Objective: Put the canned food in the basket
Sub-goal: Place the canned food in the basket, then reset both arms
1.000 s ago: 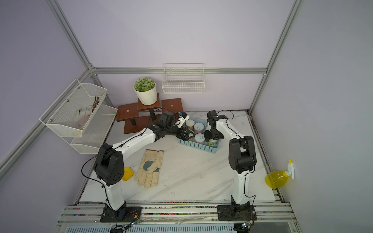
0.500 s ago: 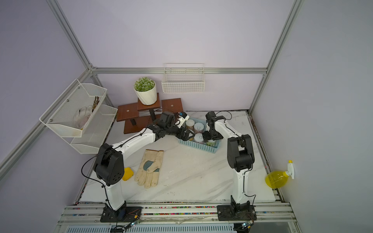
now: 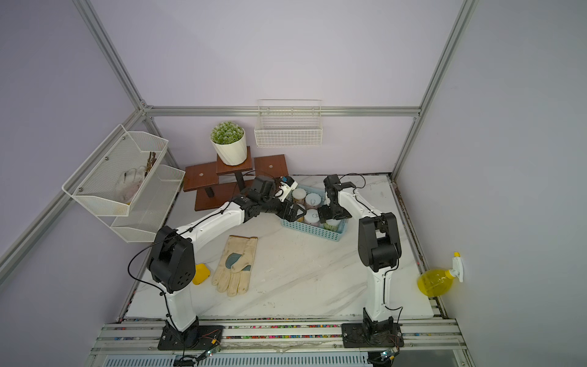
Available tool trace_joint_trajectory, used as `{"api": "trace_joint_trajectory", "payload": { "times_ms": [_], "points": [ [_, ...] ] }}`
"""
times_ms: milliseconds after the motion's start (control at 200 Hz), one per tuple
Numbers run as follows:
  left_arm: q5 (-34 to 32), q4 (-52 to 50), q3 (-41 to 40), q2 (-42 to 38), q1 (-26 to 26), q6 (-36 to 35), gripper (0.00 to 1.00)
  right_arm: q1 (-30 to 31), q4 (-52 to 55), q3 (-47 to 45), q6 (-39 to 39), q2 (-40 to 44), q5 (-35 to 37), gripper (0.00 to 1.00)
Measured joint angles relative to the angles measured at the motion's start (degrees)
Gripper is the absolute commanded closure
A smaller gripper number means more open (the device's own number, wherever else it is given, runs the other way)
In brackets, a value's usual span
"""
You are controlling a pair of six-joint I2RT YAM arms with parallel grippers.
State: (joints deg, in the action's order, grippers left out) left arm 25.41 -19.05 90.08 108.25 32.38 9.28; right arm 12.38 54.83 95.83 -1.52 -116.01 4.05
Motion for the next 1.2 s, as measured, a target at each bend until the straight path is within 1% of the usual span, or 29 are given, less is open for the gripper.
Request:
{"api": "trace_joint_trajectory", "payload": {
  "times_ms": [100, 225, 350, 455, 600, 720, 800, 880, 1035, 1135, 1200],
  "points": [
    [-3.1, 0.1, -1.2, -2.3, 0.0, 0.1, 0.00, -0.3, 0.1, -1.4, -1.6, 4.1, 0.0, 0.07],
    [-8.3, 0.8, -6.4, -9.4, 0.0, 0.3, 0.00, -0.4, -1.1, -4.8, -5.1, 12.4, -0.7, 0.05],
    [-13.4, 2.7, -12.4, -18.2, 0.0, 0.8, 0.00, -0.4, -5.1, -11.4, -8.1, 21.8, -4.7, 0.05],
    [-17.2, 4.3, -17.4, -24.2, 0.0, 1.5, 0.00, -0.4, -8.4, -16.5, -10.2, 27.8, -8.1, 0.05],
    [-21.5, 7.4, -26.9, -32.0, 0.0, 3.7, 0.00, -0.4, -12.5, -22.9, -12.7, 34.7, -11.4, 0.06],
    [-24.2, 11.3, -36.7, -37.3, 0.0, 6.2, 0.00, -0.4, -16.7, -28.3, -14.7, 39.9, -11.8, 0.04],
    [-26.2, 12.6, -41.9, -39.3, 0.0, 7.6, 0.00, -0.4, -21.5, -33.6, -16.2, 44.0, -10.8, 0.00],
    [-29.4, 13.5, -45.3, -40.7, 0.0, 8.5, 0.00, -0.4, -26.6, -39.2, -17.5, 47.5, -8.4, 0.00],
    [-40.0, 17.3, -50.2, -44.5, -0.1, 9.7, 0.00, -0.4, -36.5, -48.1, -17.5, 51.3, -2.8, 0.00],
    [-45.8, 21.2, -52.8, -45.9, -1.1, 8.8, 0.00, -0.4, -41.4, -52.4, -16.6, 52.5, 1.4, 0.06],
    [-48.7, 24.9, -54.8, -46.0, -2.5, 7.8, 0.00, -0.4, -45.5, -54.9, -16.0, 53.0, 4.3, 0.08]
  ]
}}
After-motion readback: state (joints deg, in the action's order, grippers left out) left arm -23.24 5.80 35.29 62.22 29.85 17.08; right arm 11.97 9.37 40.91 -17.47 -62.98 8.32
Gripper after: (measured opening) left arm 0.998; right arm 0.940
